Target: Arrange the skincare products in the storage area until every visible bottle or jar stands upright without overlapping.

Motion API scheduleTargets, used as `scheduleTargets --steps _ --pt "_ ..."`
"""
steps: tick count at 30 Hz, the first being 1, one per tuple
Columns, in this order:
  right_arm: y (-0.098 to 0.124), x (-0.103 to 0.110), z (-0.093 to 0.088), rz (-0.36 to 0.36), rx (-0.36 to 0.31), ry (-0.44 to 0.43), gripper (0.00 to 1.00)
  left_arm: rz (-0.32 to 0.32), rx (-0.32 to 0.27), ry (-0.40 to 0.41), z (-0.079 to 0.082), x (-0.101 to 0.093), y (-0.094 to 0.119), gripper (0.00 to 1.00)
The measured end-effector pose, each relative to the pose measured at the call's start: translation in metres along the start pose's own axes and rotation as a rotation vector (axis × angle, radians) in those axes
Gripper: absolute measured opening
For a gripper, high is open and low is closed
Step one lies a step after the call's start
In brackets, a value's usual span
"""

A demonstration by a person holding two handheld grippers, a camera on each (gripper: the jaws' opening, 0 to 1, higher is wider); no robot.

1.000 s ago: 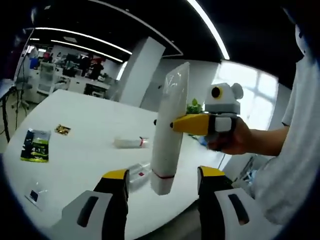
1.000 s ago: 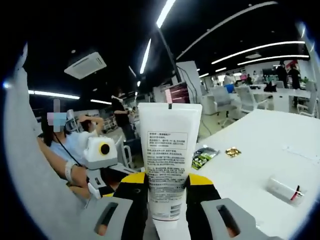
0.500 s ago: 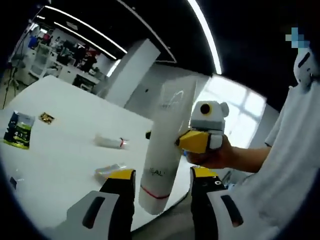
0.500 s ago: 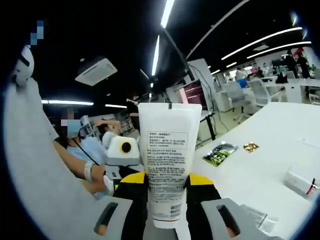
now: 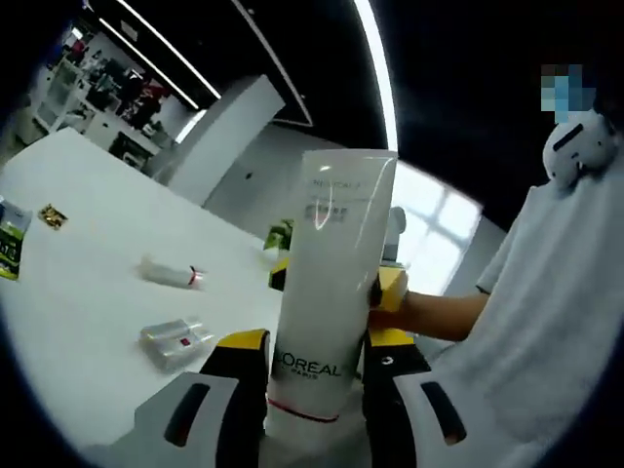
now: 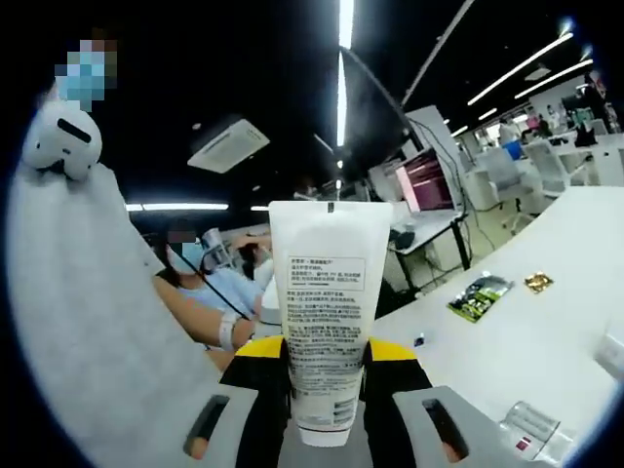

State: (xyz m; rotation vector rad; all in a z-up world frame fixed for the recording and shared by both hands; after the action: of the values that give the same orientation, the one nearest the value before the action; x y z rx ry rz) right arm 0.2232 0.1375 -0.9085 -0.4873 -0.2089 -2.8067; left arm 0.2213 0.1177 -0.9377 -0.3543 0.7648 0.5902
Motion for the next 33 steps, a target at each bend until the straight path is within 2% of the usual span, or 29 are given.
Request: scheduleTargets --steps 6,12,16,17,21,23,24,27,33 --pt "-0.002 -0.001 -0.004 0.005 0.002 -0.021 0.22 0.000 0.024 -0.027 -0.003 0.001 0.002 0.29" --pt "-0.003 -0.011 -0.009 -0.038 -0.020 -0.103 0.23 0.057 0.023 -0.018 -0.003 0.009 0.005 0.27" --pt "-0.007 -0.016 -0.012 -0.078 -0.002 -0.119 0.24 0.122 0.024 -0.040 -0.002 0.017 0.007 0.26" --pt "-0.009 -0.021 -0.014 -0.109 0.013 -0.132 0.24 0.154 0.021 -0.041 -0.002 0.022 0.008 0.26" --pt "-0.017 -0.028 -0.017 -0.171 0.044 -0.121 0.26 0.243 0.026 -0.100 -0.001 0.033 0.011 0.25" --pt "-0.022 -0.029 -0.018 -0.183 0.049 -0.143 0.30 0.294 0.030 -0.134 -0.001 0.039 0.012 0.25" --pt "-0.022 -0.035 -0.020 -0.233 0.056 -0.182 0.31 0.318 0.027 -0.138 -0.001 0.041 0.013 0.25" --pt "-0.026 -0.041 -0.019 -0.279 0.025 -0.236 0.31 0.384 0.032 -0.202 0.000 0.048 0.014 0.25" --pt "-0.026 -0.048 -0.022 -0.380 0.031 -0.255 0.29 0.465 0.074 -0.281 -0.004 0.056 0.017 0.25"
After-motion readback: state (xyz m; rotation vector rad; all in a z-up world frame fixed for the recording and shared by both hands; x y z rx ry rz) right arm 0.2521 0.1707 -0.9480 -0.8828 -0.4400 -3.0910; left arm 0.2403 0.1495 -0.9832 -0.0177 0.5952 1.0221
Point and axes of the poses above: the point that each gripper's makers call its tool centre point, and the gripper's own axes: y roughly backward along the fingers, x roughly to its left, z roughly out of its top, the point moved 1 cm from there along y, roughly backward along the fingers, and after that the axes turned 8 degrees about y, right-handed, at the moved point
